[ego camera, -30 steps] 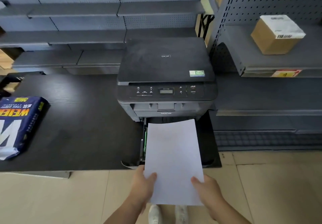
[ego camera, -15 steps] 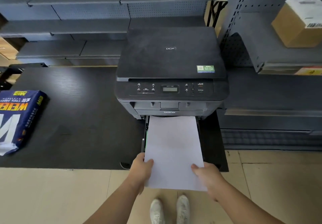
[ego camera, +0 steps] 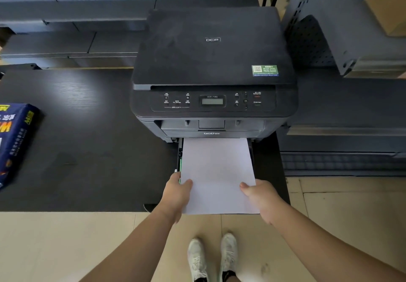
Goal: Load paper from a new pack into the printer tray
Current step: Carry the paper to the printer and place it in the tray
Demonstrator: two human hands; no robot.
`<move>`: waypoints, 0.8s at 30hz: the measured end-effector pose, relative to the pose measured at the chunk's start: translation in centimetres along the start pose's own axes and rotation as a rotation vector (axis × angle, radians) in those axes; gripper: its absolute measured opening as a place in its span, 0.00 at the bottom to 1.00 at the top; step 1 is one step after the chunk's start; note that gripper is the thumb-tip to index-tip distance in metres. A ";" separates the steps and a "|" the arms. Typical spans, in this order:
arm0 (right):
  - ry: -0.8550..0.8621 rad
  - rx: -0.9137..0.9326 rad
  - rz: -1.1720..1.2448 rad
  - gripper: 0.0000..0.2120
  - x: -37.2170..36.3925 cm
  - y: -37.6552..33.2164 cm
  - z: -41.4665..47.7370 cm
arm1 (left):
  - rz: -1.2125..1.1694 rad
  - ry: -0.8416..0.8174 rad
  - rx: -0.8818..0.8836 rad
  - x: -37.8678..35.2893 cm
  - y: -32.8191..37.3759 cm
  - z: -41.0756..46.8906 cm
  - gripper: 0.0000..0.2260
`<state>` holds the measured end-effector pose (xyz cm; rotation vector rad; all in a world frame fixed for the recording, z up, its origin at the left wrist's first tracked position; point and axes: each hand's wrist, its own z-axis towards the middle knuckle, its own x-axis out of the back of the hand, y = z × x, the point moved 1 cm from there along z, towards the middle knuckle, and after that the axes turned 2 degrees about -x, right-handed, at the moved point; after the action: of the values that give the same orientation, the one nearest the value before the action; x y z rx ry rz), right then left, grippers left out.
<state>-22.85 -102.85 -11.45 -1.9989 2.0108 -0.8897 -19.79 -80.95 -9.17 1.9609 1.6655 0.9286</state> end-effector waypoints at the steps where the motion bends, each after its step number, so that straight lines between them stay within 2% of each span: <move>1: 0.006 0.002 -0.004 0.12 0.0 -0.2 0.4 | 0.001 -0.003 -0.001 -0.1 0.2 0.3 0.09; 8: 0.013 -0.012 -0.003 0.12 -0.6 -1.2 2.4 | 0.028 0.025 0.029 -0.5 0.0 3.1 0.13; 16: 0.045 -0.021 -0.039 0.11 -1.4 -1.0 3.8 | 0.071 0.083 -0.007 -1.3 -0.4 4.5 0.08; 22: 0.076 0.006 -0.065 0.18 -1.8 -0.6 4.4 | 0.104 0.125 -0.055 -1.6 -0.7 4.6 0.08; 24: 0.073 0.038 -0.058 0.15 -1.6 -0.4 3.9 | 0.098 0.113 -0.082 -1.3 -0.7 4.3 0.09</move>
<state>-20.33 -102.41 -14.81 -2.0419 1.9664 -1.0190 -17.27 -81.56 -12.94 1.9831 1.5763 1.1450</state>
